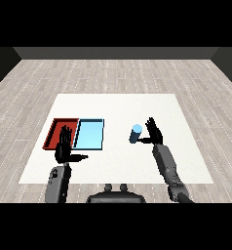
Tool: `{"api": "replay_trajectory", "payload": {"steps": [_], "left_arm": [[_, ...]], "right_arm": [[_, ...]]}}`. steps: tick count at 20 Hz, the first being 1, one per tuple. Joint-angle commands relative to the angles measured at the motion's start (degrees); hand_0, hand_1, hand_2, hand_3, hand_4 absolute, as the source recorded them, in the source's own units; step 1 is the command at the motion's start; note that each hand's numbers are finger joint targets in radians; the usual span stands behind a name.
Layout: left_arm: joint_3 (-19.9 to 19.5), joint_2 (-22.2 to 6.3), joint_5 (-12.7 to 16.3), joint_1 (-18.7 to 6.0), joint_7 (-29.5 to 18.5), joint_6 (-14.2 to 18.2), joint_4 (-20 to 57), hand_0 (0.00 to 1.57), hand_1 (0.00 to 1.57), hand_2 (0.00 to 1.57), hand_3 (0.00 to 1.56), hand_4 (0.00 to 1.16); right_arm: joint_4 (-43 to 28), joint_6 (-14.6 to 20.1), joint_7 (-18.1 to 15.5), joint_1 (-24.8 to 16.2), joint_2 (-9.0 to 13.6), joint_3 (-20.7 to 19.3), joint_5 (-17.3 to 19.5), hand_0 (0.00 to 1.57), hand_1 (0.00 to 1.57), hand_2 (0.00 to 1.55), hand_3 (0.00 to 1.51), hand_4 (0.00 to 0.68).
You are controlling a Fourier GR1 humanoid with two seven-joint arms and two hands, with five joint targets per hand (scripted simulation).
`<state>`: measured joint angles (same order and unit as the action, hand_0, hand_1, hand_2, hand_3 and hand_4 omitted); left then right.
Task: Pick the blue can and put it in the blue box
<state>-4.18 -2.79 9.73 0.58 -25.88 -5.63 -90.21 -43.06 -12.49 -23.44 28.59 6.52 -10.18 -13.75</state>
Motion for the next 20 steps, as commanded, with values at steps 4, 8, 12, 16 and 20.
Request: {"api": "replay_trajectory", "payload": {"steps": [4,8,12,16,20], "left_arm": [[-0.8,-0.3,-0.9,-0.9,-0.6,1.0,0.9,0.00,0.00,0.00,0.00,0.00],[2.3,2.1,-2.7,-1.4,1.7,3.3,-1.1,0.00,0.00,0.00,0.00,0.00],[0.0,-0.6,0.4,2.8,0.1,-1.0,-3.3,0.00,0.00,0.00,0.00,0.00],[-0.1,0.1,-1.2,0.3,-0.9,0.6,-0.5,0.00,0.00,0.00,0.00,0.00],[0.1,0.3,-0.8,-0.6,-1.6,0.7,2.0,0.00,0.00,0.00,0.00,0.00]], "right_arm": [[6.7,-0.2,-3.4,1.8,-2.0,0.4,0.6,0.00,0.00,0.00,0.00,0.000],[15.9,1.8,-6.7,8.8,-2.6,-0.8,1.7,0.00,0.00,0.00,0.00,0.000],[8.3,4.7,-5.2,4.2,-5.8,1.6,2.2,0.00,0.00,0.00,0.00,0.000],[10.9,0.6,-6.0,5.3,-3.8,1.2,1.7,0.00,0.00,0.00,0.00,0.000],[11.4,0.8,-4.7,7.0,-3.6,0.9,1.3,0.00,0.00,0.00,0.00,0.000]]}}
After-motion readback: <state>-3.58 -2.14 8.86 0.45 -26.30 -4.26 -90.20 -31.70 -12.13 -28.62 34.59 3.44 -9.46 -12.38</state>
